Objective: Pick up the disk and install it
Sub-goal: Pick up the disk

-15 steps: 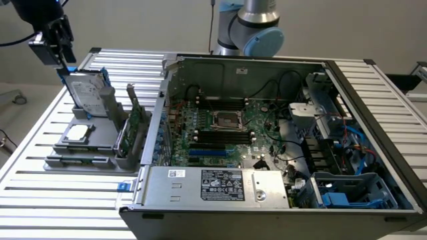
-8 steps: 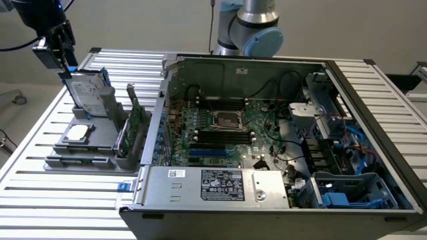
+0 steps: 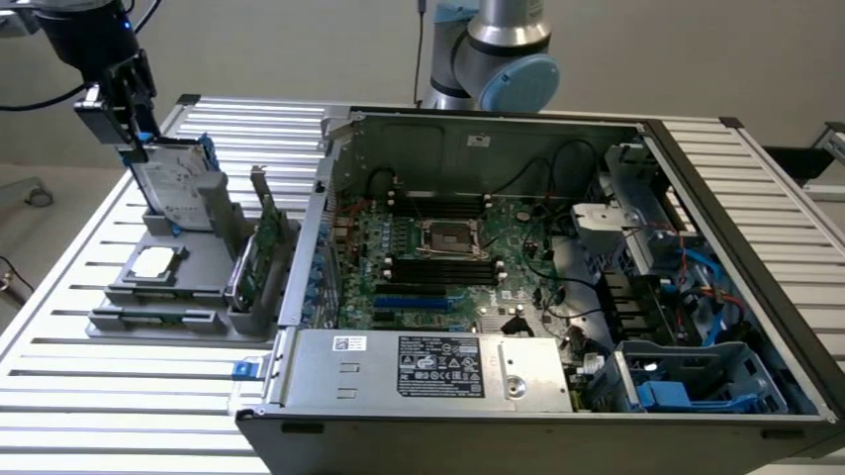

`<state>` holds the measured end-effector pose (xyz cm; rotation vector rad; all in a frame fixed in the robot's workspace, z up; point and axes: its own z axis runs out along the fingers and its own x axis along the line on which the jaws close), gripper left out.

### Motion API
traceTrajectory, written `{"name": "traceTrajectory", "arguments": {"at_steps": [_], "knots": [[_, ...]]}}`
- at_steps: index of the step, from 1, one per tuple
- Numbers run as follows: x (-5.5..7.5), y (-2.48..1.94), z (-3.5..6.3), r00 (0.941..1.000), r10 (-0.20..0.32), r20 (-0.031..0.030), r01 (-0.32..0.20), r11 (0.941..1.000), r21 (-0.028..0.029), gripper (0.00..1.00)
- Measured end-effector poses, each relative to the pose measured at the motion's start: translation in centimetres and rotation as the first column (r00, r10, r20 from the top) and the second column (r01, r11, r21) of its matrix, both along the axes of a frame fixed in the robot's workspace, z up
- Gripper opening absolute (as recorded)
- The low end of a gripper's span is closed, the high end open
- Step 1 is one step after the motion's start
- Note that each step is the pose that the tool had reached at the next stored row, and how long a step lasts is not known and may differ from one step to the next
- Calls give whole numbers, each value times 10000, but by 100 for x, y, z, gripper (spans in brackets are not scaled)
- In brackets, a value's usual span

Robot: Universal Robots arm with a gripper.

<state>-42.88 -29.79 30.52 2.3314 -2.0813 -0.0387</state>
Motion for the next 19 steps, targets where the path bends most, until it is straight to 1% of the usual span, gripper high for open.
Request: {"name": "traceTrajectory", "arguments": {"at_steps": [5, 9, 11, 16, 19], "knots": [[-11, 0, -29, 9995, -311, 7, 311, 9995, -1, 60], [-12, 0, -55, 9994, -353, 18, 353, 9994, -5, 60], [-12, 1, -70, 9994, -355, 19, 355, 9994, -22, 60], [-12, 0, -109, 9994, -350, 21, 351, 9993, -94, 60], [-13, 0, -147, 9994, -334, 20, 334, 9994, -99, 60]]}}
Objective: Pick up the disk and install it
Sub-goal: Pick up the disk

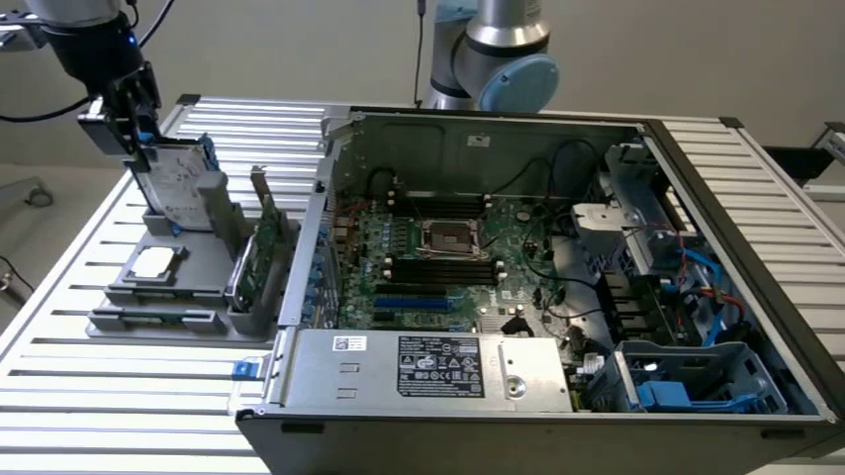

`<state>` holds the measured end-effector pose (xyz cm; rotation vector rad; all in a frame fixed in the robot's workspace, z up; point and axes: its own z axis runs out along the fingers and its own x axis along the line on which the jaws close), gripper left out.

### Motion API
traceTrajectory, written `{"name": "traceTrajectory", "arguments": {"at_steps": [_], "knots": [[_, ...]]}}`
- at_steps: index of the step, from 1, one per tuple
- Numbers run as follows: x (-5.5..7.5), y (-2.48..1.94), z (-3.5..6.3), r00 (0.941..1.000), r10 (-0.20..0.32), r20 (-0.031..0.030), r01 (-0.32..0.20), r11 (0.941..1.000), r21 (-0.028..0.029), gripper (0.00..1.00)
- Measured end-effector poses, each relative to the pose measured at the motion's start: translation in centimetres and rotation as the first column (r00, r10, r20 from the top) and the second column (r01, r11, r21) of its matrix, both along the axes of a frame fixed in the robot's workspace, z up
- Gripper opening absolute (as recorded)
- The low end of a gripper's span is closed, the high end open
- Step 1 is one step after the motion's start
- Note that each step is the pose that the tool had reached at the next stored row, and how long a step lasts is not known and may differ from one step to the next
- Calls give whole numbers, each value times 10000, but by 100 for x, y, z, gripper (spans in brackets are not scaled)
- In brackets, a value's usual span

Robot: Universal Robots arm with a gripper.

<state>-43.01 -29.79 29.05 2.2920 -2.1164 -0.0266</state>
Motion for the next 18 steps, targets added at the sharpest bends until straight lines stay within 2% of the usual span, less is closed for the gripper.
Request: {"name": "traceTrajectory", "arguments": {"at_steps": [6, 18], "knots": [[-7, 0, -83, 10000, 81, 1, -81, 10000, -5, 60], [-26, 0, -124, 9998, 177, 0, -177, 9998, -35, 60]]}}
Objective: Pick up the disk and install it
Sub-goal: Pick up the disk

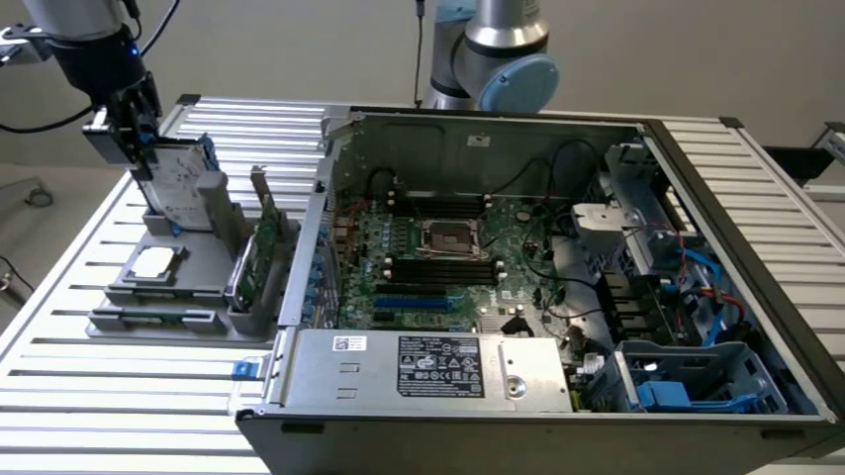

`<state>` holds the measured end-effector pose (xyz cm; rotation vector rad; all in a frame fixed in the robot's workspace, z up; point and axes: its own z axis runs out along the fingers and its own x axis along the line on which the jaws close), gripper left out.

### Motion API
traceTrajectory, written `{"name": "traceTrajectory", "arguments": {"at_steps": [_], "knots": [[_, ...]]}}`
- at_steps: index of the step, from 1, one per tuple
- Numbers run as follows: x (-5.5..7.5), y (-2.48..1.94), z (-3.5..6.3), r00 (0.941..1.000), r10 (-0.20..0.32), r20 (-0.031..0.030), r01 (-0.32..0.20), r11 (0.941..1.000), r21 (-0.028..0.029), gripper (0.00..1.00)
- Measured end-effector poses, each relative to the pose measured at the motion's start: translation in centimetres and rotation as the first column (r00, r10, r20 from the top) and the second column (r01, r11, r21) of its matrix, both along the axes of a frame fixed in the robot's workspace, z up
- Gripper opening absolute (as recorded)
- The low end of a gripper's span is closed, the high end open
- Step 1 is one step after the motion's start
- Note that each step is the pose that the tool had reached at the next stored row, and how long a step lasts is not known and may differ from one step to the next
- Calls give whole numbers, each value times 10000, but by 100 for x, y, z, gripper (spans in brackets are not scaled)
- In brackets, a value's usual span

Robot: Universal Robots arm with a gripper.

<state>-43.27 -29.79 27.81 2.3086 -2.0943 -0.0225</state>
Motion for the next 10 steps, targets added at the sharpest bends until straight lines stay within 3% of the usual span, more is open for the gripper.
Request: {"name": "traceTrajectory", "arguments": {"at_steps": [10], "knots": [[-4, 8, -9, 10000, 52, 2, -52, 10000, -5, 60]]}}
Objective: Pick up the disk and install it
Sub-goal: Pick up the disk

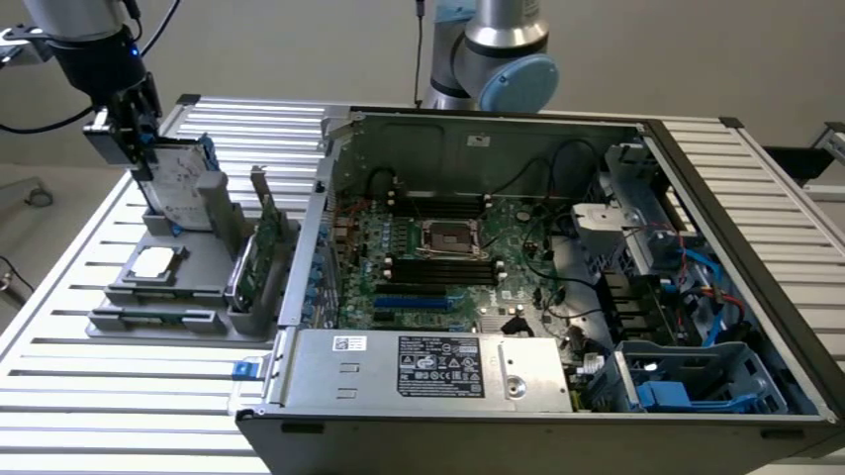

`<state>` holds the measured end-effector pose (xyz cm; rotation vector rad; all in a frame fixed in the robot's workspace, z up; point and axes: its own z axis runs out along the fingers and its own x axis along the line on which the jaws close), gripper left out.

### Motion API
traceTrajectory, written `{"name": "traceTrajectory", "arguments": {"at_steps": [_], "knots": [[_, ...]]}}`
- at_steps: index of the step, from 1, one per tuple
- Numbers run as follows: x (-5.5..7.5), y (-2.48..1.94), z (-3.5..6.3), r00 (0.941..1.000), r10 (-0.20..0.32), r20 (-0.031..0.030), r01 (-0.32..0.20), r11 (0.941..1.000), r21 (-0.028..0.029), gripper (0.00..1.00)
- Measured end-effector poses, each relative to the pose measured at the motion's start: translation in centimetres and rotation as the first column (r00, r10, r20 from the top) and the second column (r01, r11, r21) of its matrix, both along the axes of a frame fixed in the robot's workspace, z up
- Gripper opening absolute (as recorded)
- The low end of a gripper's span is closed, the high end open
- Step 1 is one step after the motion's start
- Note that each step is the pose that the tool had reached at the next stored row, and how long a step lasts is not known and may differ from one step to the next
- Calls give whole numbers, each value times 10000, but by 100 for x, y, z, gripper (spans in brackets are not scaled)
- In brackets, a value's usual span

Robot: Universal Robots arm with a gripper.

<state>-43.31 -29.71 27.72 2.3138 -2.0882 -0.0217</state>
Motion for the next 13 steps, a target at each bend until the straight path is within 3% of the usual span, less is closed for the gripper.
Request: {"name": "traceTrajectory", "arguments": {"at_steps": [4, 5, 13], "knots": [[-3, 2, -2, 10000, 4, 2, -4, 10000, -1, 51], [-4, 2, -2, 10000, 4, 2, -4, 10000, -1, 44], [-16, 1, -2, 10000, 4, 1, -4, 10000, -1, 44]]}}
